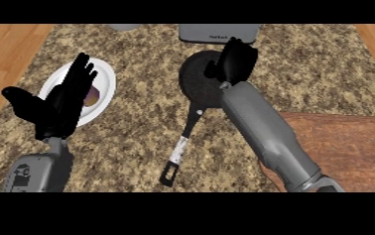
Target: Pick the squash from the cutting board and place it in the pan
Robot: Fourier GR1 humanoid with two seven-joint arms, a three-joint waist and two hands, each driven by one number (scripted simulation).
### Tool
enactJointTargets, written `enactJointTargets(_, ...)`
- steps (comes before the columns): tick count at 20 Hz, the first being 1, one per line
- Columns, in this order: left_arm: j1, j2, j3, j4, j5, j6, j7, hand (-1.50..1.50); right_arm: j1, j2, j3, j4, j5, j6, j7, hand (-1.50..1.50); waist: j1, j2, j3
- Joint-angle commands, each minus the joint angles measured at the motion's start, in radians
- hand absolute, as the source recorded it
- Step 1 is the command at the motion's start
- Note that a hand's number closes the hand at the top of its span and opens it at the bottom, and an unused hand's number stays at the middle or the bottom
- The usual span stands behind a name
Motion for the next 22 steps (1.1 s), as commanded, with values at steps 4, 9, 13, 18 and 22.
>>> enactJointTargets(4, -0.004, -0.013, -0.002, -0.009, -0.005, 0.017, 0.009, 0.00, 0.044, 0.007, -0.135, 0.129, -0.122, -0.196, 0.088, -1.50, -0.005, 0.003, 0.001)
enactJointTargets(9, 0.032, 0.007, 0.003, -0.012, 0.011, -0.030, -0.022, 0.00, 0.034, 0.007, -0.194, 0.242, -0.269, -0.274, -0.095, -1.50, 0.013, 0.006, 0.001)
enactJointTargets(13, -0.010, -0.015, -0.012, 0.005, -0.026, 0.015, -0.007, 0.00, 0.016, 0.007, -0.149, 0.238, -0.313, -0.398, -0.144, -1.50, 0.006, 0.003, 0.001)
enactJointTargets(18, 0.029, 0.005, 0.023, 0.024, 0.010, -0.019, -0.026, 0.00, 0.102, 0.007, -0.175, 0.090, -0.388, -0.596, -0.271, -1.50, -0.018, -0.003, 0.001)
enactJointTargets(22, 0.015, -0.035, -0.015, -0.011, -0.047, 0.052, 0.002, 0.00, 0.227, 0.007, -0.150, -0.105, -0.516, -0.670, -0.325, -1.50, -0.049, -0.017, 0.002)
